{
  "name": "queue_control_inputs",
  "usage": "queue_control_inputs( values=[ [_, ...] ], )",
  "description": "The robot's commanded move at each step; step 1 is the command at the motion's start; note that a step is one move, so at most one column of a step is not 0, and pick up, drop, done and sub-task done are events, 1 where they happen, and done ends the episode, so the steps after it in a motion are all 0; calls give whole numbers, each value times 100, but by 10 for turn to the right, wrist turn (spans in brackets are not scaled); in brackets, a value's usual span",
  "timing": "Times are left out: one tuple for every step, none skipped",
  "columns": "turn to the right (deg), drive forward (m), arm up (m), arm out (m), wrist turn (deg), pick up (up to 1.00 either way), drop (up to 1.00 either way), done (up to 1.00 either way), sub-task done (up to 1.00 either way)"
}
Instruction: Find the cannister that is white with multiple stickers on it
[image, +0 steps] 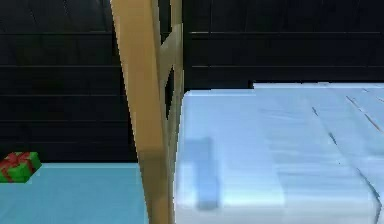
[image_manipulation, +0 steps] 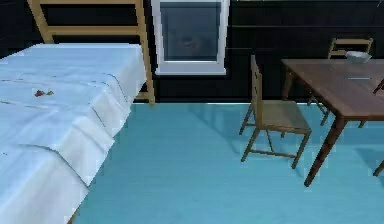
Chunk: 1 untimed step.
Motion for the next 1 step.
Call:
queue_control_inputs(
  values=[
    [-450, 0, 0, 0, 0, 0, 0, 0, 0]
  ],
)
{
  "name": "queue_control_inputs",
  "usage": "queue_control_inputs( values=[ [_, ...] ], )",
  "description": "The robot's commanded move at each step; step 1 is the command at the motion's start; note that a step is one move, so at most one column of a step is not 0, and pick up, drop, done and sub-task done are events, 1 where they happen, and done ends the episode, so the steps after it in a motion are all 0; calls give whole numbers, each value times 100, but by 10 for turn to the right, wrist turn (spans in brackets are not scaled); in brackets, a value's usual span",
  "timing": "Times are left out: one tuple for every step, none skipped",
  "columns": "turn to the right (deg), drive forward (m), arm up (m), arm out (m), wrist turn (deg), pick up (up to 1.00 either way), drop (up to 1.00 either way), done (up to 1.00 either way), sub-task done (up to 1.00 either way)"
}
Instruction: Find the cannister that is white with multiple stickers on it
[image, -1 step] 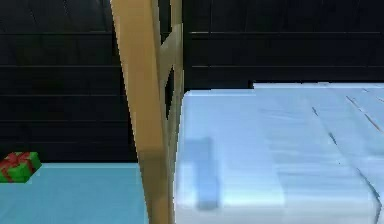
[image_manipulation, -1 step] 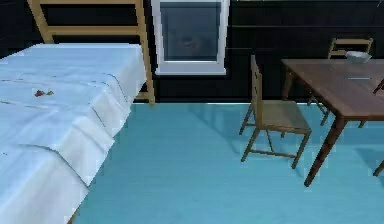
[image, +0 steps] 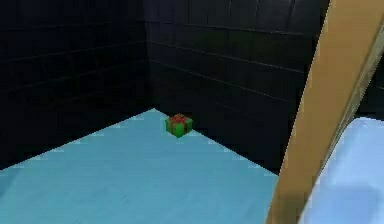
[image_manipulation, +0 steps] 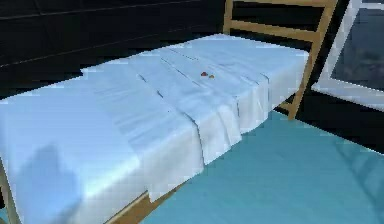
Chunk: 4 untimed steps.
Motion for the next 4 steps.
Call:
queue_control_inputs(
  values=[
    [-450, 0, 0, 0, 0, 0, 0, 0, 0],
    [-450, 0, 0, 0, 0, 0, 0, 0, 0],
    [-240, 0, 0, 0, 0, 0, 0, 0, 0],
    [0, 5, 0, 0, 0, 0, 0, 0, 0]
  ],
)
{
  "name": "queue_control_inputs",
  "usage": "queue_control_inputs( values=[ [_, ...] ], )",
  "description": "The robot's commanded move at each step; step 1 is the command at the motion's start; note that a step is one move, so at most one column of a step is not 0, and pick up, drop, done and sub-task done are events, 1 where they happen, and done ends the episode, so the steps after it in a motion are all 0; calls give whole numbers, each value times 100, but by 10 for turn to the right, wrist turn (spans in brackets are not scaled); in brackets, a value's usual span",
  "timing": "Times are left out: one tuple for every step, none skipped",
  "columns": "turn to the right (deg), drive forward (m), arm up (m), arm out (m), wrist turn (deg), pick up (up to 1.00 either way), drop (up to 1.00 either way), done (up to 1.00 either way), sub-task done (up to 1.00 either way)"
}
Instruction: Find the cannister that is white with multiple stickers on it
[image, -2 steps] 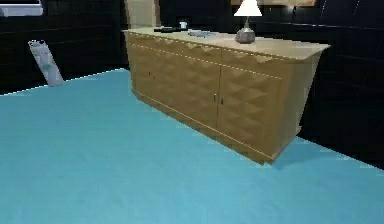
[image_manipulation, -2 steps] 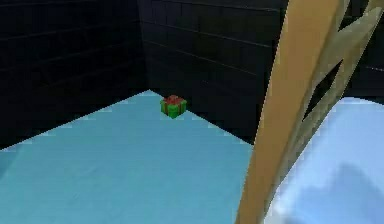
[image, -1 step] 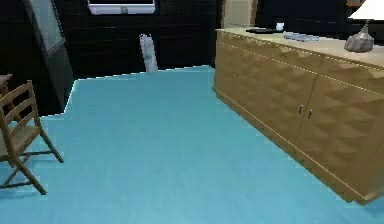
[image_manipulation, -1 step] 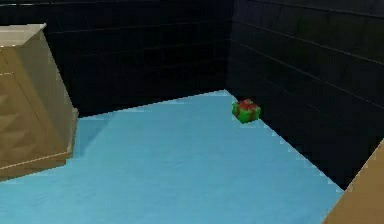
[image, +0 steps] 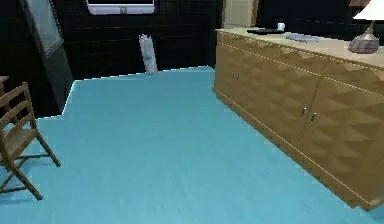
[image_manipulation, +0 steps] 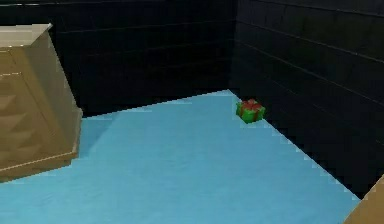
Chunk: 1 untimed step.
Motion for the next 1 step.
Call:
queue_control_inputs(
  values=[
    [-180, 0, 0, 0, 0, 0, 0, 0, 0]
  ],
)
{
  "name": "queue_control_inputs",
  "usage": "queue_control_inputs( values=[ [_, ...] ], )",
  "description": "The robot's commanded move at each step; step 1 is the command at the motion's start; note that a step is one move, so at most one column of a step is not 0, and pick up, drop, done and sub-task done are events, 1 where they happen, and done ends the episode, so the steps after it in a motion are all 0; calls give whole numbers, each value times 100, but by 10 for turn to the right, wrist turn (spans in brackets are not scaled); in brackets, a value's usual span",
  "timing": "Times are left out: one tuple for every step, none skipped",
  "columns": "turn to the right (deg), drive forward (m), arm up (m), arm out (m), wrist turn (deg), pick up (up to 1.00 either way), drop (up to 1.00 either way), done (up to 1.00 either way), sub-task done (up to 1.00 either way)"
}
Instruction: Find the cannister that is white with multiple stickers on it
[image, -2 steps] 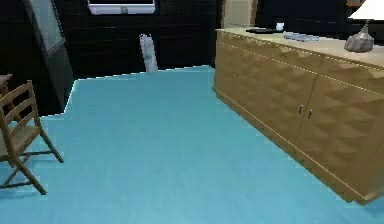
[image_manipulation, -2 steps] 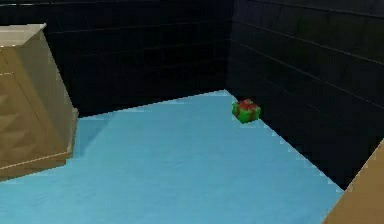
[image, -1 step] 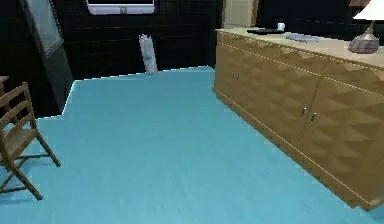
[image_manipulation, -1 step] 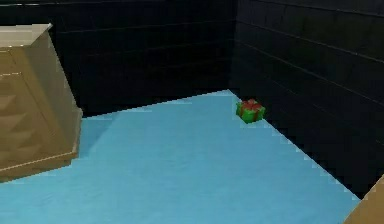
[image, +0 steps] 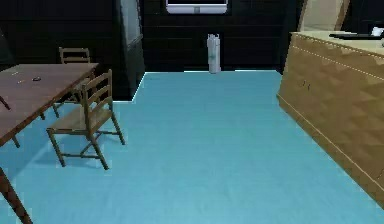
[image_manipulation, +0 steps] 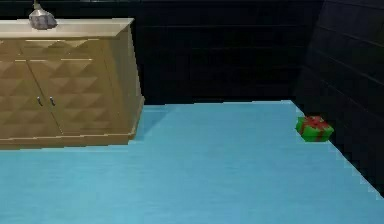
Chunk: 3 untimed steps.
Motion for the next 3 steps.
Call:
queue_control_inputs(
  values=[
    [0, 100, 0, 0, 0, 0, 0, 0, 0],
    [0, 100, 0, 0, 0, 0, 0, 0, 0],
    [-30, 0, 0, 0, 0, 0, 0, 0, 0]
  ],
)
